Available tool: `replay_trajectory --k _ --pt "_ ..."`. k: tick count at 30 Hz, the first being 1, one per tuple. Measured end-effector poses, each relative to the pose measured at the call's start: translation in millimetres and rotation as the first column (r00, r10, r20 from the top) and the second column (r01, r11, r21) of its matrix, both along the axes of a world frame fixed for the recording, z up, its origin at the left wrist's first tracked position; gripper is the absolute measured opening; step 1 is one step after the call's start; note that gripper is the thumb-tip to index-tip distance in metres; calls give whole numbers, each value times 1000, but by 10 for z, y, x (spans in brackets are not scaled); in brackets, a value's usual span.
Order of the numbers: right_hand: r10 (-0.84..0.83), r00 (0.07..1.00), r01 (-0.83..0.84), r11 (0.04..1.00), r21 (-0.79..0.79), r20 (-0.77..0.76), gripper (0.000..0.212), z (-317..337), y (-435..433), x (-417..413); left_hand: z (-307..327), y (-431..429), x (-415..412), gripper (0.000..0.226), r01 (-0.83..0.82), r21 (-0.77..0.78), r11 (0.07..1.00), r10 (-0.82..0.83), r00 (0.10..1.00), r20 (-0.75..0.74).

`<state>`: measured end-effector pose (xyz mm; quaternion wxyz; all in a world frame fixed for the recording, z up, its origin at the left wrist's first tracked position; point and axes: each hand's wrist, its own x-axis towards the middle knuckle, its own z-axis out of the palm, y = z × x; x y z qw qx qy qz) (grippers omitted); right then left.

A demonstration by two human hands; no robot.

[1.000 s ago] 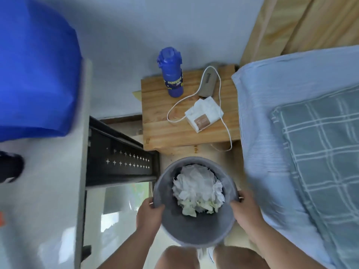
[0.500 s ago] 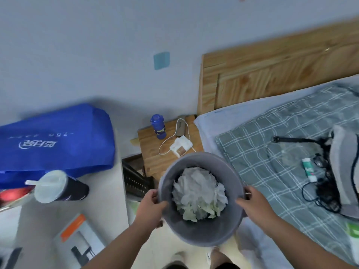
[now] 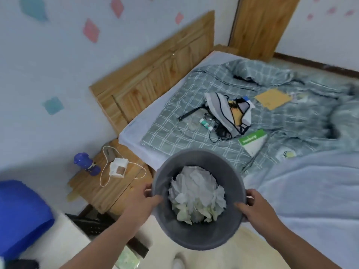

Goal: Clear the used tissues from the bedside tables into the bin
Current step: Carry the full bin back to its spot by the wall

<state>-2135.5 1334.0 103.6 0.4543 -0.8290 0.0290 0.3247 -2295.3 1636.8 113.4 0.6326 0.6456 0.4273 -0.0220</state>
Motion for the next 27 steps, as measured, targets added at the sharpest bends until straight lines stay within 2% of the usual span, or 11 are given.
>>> replay_trajectory --k 3,6,11,15,19,23,27 --pt "-146 989 146 989 30 11 25 123 -801 -174 73 -548 321 54 180 19 983 -181 984 9" --pt "-314 948 312 948 59 41 26 222 -1700 -450 111 -1251 691 35 373 53 926 -375 927 18" --pt "-573 816 571 820 46 77 24 367 -3437 -1214 134 -2969 1124 23 685 68 725 -687 726 8" --pt "-739 668 740 672 23 86 28 445 -4734 -1963 152 -4549 1192 23 843 65 533 -846 533 20" --pt "-869 476 875 483 26 138 29 576 -5715 -2592 248 -5938 1161 29 930 30 365 -930 363 52" --pt "-950 282 955 292 57 137 31 684 -6357 -3229 268 -7149 1130 29 983 -1 186 -981 186 52" --pt "-991 58 995 67 75 119 43 623 -6782 -3673 165 -8210 1053 30 999 -44 29 -999 31 44"
